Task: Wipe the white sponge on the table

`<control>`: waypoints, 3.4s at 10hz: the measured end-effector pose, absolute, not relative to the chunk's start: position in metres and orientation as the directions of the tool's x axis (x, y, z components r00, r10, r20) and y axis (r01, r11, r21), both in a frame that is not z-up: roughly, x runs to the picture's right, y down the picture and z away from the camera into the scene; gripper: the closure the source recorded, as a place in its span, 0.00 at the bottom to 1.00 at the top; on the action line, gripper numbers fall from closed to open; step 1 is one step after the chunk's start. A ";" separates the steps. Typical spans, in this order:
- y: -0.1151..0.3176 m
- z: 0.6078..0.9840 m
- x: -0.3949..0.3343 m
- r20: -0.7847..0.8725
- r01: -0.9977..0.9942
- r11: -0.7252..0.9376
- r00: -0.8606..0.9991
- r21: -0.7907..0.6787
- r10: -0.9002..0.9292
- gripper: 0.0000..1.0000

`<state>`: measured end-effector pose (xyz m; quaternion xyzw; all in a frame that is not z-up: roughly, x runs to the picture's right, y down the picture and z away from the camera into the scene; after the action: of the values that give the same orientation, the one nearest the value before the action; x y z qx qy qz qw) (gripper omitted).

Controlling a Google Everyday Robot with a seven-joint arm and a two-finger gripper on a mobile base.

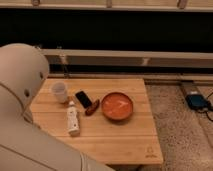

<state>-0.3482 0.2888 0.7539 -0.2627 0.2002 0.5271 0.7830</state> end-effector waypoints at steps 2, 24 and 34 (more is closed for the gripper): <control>0.300 0.755 -0.338 -0.587 -0.919 0.346 0.387 -0.187 0.711 1.00; 0.220 0.816 -0.259 -0.604 -0.986 0.153 0.160 -0.064 0.781 1.00; 0.262 0.778 -0.328 -0.546 -0.925 0.343 0.374 -0.163 0.749 1.00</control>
<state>-0.3284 0.2620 0.7781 -0.2287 0.1922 0.5253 0.7967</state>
